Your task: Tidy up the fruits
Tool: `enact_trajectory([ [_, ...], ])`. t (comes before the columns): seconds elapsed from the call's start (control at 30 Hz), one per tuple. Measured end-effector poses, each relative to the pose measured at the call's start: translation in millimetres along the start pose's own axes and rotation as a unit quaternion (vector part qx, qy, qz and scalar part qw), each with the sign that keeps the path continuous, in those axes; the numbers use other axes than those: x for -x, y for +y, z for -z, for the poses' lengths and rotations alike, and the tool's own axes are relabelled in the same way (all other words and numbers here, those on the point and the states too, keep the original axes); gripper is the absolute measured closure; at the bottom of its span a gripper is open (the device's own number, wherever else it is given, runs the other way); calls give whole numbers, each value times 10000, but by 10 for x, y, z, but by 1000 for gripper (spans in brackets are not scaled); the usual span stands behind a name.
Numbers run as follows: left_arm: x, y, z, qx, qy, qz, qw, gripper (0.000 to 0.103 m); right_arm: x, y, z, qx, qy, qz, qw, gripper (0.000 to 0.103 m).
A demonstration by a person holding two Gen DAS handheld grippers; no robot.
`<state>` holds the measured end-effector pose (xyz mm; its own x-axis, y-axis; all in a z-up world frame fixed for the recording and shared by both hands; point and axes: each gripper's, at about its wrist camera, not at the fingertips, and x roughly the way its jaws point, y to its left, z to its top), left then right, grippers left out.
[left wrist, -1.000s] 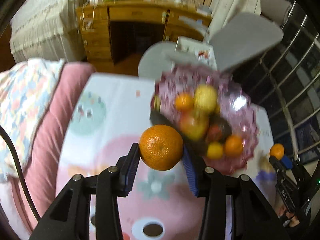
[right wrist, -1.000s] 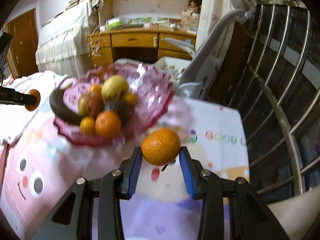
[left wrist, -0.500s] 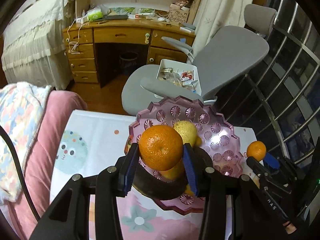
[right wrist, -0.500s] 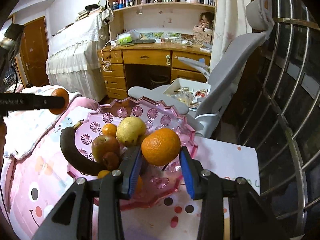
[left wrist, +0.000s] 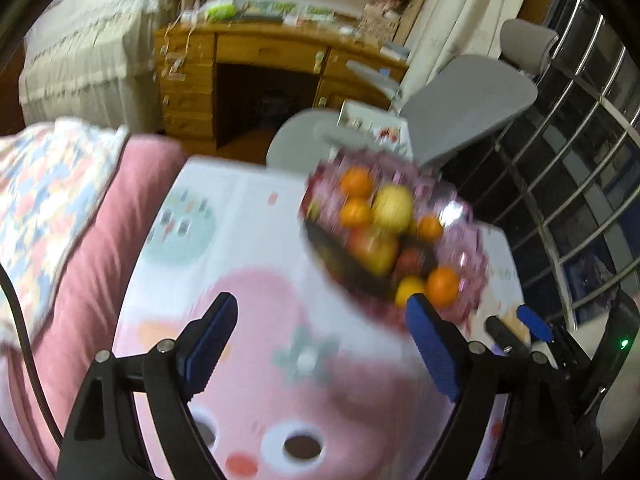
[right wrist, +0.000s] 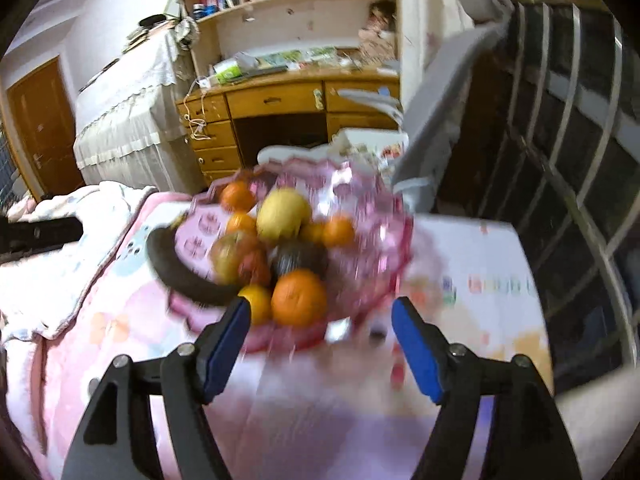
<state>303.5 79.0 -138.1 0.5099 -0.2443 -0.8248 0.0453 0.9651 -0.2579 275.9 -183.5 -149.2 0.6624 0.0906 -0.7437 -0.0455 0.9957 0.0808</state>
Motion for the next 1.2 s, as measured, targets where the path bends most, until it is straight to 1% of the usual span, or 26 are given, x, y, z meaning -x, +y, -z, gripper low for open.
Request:
enact_trajectory([
  [0.1,59,224,384,95,466,101,9988,18,202,38,341,-449,296,-33,9985,29],
  [0.17,125,366,675,65,771,147,9969,18,346,100,565,-691,518,66,9962,27],
  [0.2,155,425,811,41,919,132,9957,18,438,143,692,-769,601,148,9951,26],
  [0.27,228,512,1128,-164,1341,2,9908,18,628,244,949,-908,801,264,9923,24],
  [0.33,341,541,1381,-331,1550,-60,9873,18,808,343,1172,-1077,996,277,9888,23],
  [0.43,561,524,1712,-511,1860,56,9812,18,1031,504,1483,-1310,1360,330,9815,17],
  [0.5,721,478,1873,-631,2020,91,9773,18,1198,642,1676,-1422,1628,260,9760,16],
  [0.57,879,391,1971,-749,2090,115,9750,18,1361,774,1801,-1383,1791,198,9739,16],
  [0.63,1042,317,2002,-732,2040,57,9762,18,1463,886,1841,-1249,1927,224,9730,16],
  [0.67,1134,281,1988,-725,1969,36,9777,18,1525,950,1876,-1182,2047,155,9715,16],
  [0.73,1365,197,1964,-727,1696,1,9828,18,1657,1047,1884,-1123,2151,-84,9701,16],
  [0.8,1580,119,1919,-700,1404,-39,9876,18,1811,1089,1843,-1017,2098,-177,9723,16],
  [0.87,1802,29,1910,-652,1121,-1,9916,18,2017,1123,1804,-826,2041,-165,9753,16],
  [1.03,2244,-255,1939,-850,605,-84,9945,18,2508,1108,1681,-492,1793,-204,9824,15],
  [1.1,2409,-368,1978,-873,414,-194,9951,18,2669,1059,1660,-559,1815,-242,9815,16],
  [1.2,2625,-511,2067,-844,225,-276,9958,18,2964,962,1684,-816,1840,-155,9794,15],
])
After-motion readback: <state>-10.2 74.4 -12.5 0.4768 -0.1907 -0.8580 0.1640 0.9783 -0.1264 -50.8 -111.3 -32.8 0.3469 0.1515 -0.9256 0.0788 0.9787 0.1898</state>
